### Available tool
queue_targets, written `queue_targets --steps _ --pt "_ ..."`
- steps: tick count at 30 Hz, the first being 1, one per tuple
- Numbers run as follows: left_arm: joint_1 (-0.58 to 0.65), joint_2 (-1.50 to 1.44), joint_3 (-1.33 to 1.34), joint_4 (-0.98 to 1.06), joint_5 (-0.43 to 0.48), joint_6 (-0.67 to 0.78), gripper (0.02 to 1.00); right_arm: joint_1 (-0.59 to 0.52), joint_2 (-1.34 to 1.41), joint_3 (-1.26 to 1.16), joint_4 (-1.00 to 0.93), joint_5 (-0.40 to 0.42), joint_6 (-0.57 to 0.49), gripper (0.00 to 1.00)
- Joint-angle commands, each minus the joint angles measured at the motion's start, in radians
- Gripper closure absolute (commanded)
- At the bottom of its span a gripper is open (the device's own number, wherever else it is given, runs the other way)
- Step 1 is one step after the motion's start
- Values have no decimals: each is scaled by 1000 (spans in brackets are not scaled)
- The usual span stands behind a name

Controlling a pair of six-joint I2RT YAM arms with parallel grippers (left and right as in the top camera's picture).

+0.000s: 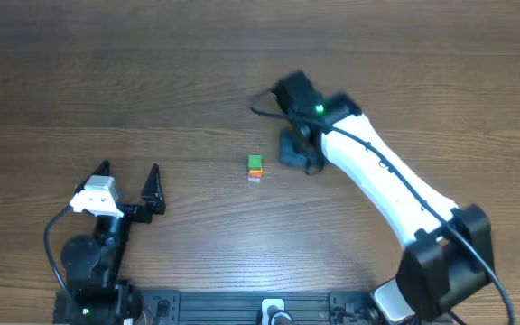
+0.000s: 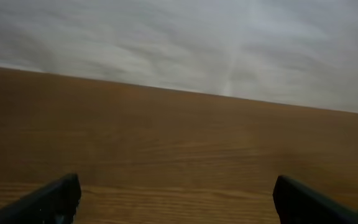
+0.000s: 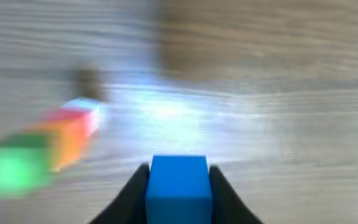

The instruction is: Stack Cubes

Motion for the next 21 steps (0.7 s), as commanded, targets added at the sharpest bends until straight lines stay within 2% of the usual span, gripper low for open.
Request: queue_targets --steps 1,8,13,21 --pt "5 -4 -5 -1 9 14 18 98 5 212 -84 40 50 869" --pt "5 -4 -5 -1 9 14 18 197 129 358 -171 50 143 875" --pt "5 -4 -5 0 9 14 18 218 208 389 -193 42 197 879" --pt "5 -4 -5 0 9 14 18 230 256 389 -195 20 226 877"
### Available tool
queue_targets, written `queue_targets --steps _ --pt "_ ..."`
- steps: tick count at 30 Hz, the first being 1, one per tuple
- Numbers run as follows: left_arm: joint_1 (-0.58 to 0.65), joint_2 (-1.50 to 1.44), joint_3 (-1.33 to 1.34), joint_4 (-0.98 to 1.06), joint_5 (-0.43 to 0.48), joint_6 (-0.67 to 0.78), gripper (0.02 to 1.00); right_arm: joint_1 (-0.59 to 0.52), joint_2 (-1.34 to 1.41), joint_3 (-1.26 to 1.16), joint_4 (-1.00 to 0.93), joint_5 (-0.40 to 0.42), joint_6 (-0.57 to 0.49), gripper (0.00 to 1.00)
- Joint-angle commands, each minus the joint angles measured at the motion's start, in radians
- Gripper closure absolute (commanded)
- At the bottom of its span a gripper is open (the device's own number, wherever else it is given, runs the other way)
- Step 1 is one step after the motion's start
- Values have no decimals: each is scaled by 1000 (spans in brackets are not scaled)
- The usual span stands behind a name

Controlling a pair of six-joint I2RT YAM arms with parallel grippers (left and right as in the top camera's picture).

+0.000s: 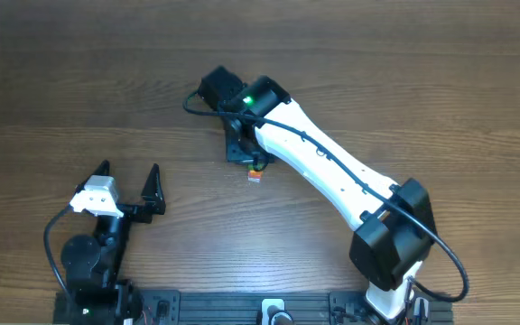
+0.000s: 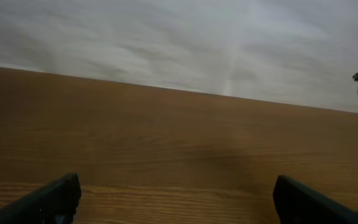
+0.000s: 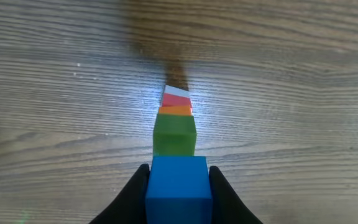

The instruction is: Stack Cubes

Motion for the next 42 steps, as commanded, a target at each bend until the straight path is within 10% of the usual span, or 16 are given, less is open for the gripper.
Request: queue_targets --steps 1,42 --pt "5 -4 -5 -1 10 14 18 12 17 29 -2 -5 43 879" --pt "5 -4 -5 -1 10 14 18 -11 66 24 15 -8 51 864"
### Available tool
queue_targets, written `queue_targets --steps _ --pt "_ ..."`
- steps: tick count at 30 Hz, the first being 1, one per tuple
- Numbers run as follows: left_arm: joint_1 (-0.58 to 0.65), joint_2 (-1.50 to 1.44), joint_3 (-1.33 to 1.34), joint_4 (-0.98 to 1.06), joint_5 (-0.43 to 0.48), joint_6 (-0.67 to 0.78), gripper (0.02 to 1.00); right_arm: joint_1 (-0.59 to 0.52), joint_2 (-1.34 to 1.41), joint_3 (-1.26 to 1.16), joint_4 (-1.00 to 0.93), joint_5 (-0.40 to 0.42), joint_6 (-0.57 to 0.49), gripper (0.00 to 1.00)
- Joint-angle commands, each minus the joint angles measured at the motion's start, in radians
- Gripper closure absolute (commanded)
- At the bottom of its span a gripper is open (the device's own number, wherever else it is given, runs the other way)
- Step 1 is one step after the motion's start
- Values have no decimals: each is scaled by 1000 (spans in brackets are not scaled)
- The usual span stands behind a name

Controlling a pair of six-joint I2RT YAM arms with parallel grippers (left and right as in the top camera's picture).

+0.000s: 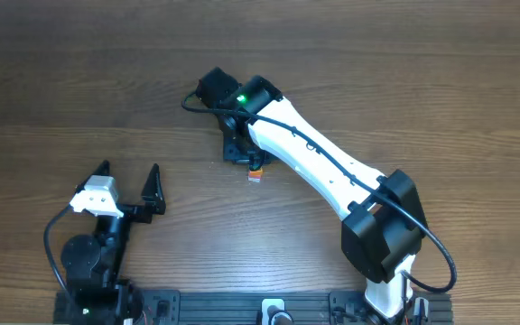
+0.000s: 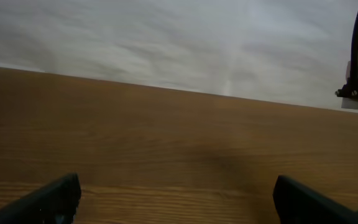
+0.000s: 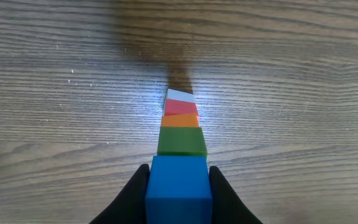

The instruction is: Stack Cubes

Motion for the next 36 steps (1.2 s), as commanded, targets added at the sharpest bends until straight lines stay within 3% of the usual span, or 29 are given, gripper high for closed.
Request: queue_targets --steps 1,32,36 --pt "5 -4 -5 -1 10 14 18 -6 16 18 2 6 11 864" --pt "5 -4 -5 0 10 14 18 -16 16 -24 19 6 23 829" --pt "5 -4 -5 -1 10 14 18 -16 16 -25 21 6 22 752"
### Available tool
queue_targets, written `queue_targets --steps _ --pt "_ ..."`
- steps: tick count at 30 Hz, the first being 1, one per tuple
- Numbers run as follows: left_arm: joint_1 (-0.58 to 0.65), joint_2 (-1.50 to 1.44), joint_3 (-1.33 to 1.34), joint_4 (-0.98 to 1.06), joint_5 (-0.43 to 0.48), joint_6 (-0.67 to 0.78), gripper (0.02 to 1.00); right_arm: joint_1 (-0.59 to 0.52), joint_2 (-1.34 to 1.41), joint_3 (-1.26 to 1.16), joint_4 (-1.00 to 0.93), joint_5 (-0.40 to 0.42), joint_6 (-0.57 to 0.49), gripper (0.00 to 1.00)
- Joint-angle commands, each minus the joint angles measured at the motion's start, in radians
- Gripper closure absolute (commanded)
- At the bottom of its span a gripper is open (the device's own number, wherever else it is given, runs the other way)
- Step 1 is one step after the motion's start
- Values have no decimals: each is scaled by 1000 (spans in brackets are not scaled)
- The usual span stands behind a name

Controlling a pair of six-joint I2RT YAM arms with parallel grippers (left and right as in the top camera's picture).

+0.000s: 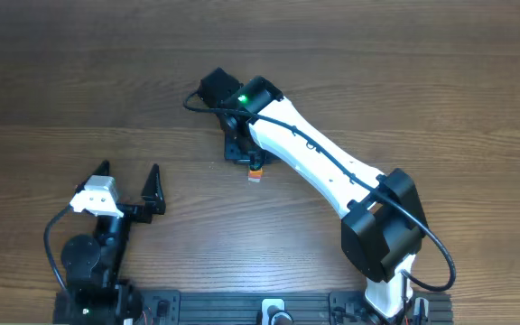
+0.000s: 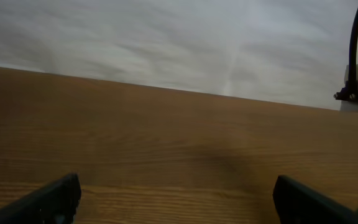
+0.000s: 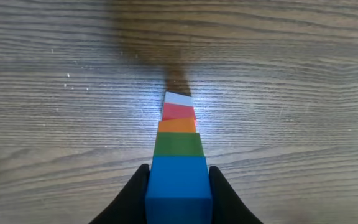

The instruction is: Stack Cubes

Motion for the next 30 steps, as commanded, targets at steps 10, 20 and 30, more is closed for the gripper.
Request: queue_targets --steps 10,20,30 --pt "5 -4 -5 -1 10 15 18 -9 15 -11 15 6 14 167" --pt "5 -4 -5 -1 10 14 18 -65 10 -9 100 7 -84 9" --pt "5 -4 -5 -1 10 14 20 -396 -53 11 94 6 -299 7"
